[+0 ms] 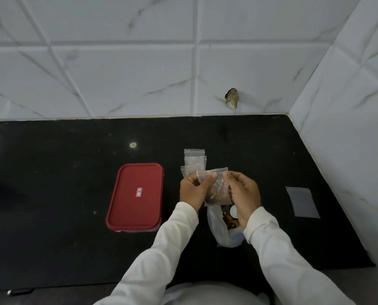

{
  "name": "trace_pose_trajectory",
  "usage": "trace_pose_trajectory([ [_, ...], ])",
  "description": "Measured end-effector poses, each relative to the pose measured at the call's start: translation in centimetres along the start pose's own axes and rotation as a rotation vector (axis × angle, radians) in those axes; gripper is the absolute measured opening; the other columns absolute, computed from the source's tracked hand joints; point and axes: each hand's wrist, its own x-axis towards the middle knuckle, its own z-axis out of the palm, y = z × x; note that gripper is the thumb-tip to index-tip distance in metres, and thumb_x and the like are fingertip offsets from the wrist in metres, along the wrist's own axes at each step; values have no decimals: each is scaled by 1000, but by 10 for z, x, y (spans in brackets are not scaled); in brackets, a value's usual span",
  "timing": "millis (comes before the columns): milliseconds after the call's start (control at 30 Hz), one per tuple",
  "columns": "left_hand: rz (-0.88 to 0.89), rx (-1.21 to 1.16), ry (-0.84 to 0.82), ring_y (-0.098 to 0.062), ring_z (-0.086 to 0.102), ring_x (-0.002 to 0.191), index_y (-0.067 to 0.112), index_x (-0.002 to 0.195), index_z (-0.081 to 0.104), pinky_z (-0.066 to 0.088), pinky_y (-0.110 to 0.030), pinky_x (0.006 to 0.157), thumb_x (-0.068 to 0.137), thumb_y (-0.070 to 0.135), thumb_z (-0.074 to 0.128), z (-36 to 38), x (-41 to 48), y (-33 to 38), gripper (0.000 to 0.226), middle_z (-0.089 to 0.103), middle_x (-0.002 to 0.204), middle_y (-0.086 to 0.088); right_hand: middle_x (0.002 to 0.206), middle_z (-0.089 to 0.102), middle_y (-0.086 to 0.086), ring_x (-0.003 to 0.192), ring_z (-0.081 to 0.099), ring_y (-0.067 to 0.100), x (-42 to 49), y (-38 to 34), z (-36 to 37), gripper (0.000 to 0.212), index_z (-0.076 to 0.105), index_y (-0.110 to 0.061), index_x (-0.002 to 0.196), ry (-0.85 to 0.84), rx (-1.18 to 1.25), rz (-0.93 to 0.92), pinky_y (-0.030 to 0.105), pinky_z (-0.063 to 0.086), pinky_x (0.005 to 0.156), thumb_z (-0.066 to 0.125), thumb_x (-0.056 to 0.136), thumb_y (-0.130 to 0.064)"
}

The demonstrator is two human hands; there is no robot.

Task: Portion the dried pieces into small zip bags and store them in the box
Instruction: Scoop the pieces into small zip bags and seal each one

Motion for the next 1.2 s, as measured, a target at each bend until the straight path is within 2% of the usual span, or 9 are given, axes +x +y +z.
trace_pose_trajectory([
  [100, -20, -13, 25, -19, 72, 95, 14, 96, 73, 59, -35, 80, 84, 21, 77, 3, -1, -1, 15, 76, 97, -3, 101, 67, -4, 97, 64, 14, 4, 7, 2, 12, 69, -31, 95, 33, -16, 5, 39, 56, 86, 63, 89, -39],
  [233, -75, 7, 67, -19, 70, 98, 12, 106, 71, 59, -33, 77, 81, 26, 80, 8, 2, -5, 30, 75, 102, -4, 107, 62, -9, 99, 61, 12, 7, 17, 6, 26, 66, -42, 96, 62, -116, -20, 39, 56, 84, 60, 78, -60],
  [400, -108, 24, 83, -18, 70, 96, 13, 109, 69, 59, -40, 87, 79, 31, 82, 10, 4, -6, 38, 74, 103, -4, 102, 65, -4, 98, 62, 13, 7, 19, 8, 12, 67, -29, 98, 84, -60, -26, 36, 56, 84, 61, 91, -37],
  [600, -102, 92, 123, -20, 71, 94, 15, 102, 71, 59, -48, 88, 79, 28, 82, 12, 8, -8, 29, 75, 99, -3, 95, 58, -12, 95, 59, 11, 5, 22, 7, 20, 65, -22, 108, 75, -80, -18, 36, 54, 88, 59, 94, -34],
  [667, -114, 93, 131, -20, 71, 96, 16, 106, 70, 58, -47, 90, 77, 31, 83, 15, 6, -7, 36, 74, 103, -4, 96, 58, -13, 94, 59, 9, 4, 22, 8, 18, 65, -24, 107, 99, -44, -17, 29, 52, 81, 59, 94, -35],
  [733, -140, 80, 114, -19, 69, 99, 17, 114, 67, 58, -44, 89, 72, 39, 85, 15, 6, -7, 51, 72, 109, -4, 101, 63, -8, 97, 61, 11, 3, 23, 8, 15, 66, -28, 103, 115, 6, -2, 31, 53, 82, 59, 93, -36],
  [833, -125, 21, 95, -19, 67, 100, 15, 109, 70, 58, -38, 85, 83, 30, 78, 13, 3, -7, 31, 71, 107, -3, 103, 68, -2, 98, 65, 16, 3, 22, 7, 14, 68, -28, 100, 114, 89, 29, 41, 57, 86, 62, 91, -37],
  [967, -136, -79, 71, -25, 67, 105, 17, 97, 75, 54, -51, 96, 87, 21, 74, 7, 1, -3, 11, 73, 108, -5, 103, 70, 0, 97, 68, 19, 6, 23, 4, 15, 70, -31, 97, 106, 108, 36, 46, 58, 85, 66, 87, -41],
  [1200, -113, -5, 160, -19, 69, 96, 17, 92, 74, 57, -50, 92, 90, 21, 71, 12, 4, -2, 6, 74, 97, -1, 109, 67, -4, 100, 65, 15, 9, 27, 5, 17, 68, -35, 101, 97, 31, 54, 41, 58, 85, 64, 88, -45],
])
